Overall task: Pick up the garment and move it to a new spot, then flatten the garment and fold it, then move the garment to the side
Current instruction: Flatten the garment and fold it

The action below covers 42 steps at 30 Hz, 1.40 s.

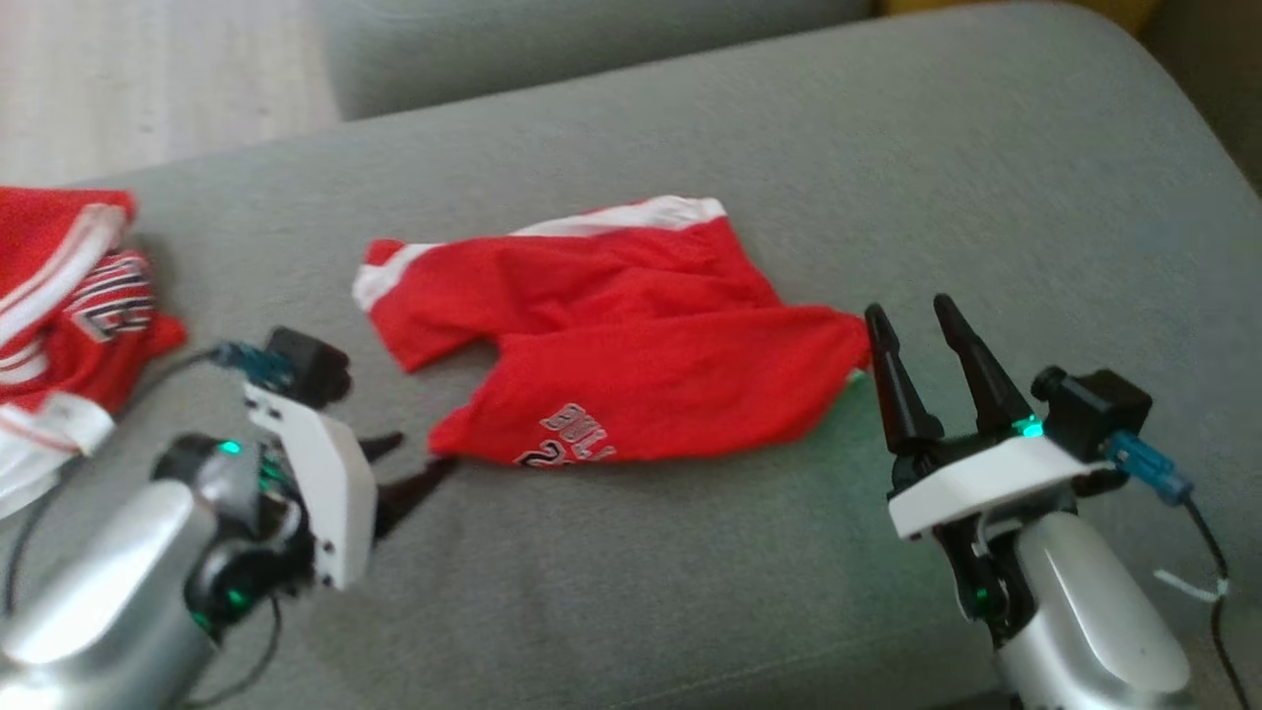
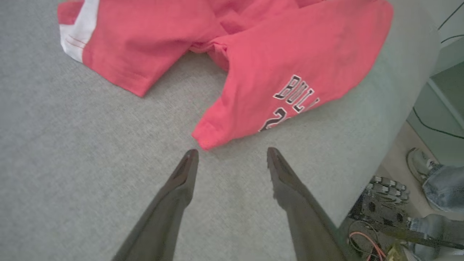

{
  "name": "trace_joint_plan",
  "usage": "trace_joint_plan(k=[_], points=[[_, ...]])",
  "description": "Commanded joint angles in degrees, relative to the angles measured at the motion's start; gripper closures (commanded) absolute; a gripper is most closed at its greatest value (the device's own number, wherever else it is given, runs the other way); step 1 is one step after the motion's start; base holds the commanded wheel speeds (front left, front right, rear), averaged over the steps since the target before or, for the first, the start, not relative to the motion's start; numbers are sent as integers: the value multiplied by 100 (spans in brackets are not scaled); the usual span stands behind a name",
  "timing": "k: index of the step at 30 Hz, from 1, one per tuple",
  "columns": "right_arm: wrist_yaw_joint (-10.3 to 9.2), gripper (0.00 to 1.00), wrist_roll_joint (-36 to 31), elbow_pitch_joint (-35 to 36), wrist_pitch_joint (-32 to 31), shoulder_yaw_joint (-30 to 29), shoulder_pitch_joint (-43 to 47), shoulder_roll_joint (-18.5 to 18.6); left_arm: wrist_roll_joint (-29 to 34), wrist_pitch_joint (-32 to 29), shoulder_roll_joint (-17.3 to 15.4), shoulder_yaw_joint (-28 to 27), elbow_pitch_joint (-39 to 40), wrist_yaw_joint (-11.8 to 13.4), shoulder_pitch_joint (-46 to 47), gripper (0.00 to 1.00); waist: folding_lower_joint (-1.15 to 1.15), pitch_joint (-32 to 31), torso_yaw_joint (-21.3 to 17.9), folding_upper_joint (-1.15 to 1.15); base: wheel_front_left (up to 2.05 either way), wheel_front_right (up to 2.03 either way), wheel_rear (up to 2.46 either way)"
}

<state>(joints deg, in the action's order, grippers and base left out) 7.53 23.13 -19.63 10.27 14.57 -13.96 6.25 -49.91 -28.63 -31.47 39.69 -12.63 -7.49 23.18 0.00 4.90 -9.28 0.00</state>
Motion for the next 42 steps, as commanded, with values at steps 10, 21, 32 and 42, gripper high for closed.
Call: trace_joint_plan(k=[10, 21, 32, 42], points=[[-4, 0, 104, -14, 223, 261, -534, -59, -721, 136, -606, 841, -599, 0, 1294, 0, 0, 562, -640, 0, 0, 0, 0], [-4, 0, 136, -217, 297, 304, -589, -47, -1587, 333, -714, 1591, -504, 0, 1837, 100, 0, 467, -481, 0, 0, 0, 0], [-4, 0, 146, -164, 293, 374, -668, -54, -2667, 391, -809, 1103, -460, 15, 2800, 100, 0, 638, -562, 0, 0, 0, 0], [-4, 0, 212, -187, 366, 557, -899, -174, -2950, 429, -748, 633, -2548, 515, 3424, 100, 0, 1098, -1084, 0, 0, 0, 0]])
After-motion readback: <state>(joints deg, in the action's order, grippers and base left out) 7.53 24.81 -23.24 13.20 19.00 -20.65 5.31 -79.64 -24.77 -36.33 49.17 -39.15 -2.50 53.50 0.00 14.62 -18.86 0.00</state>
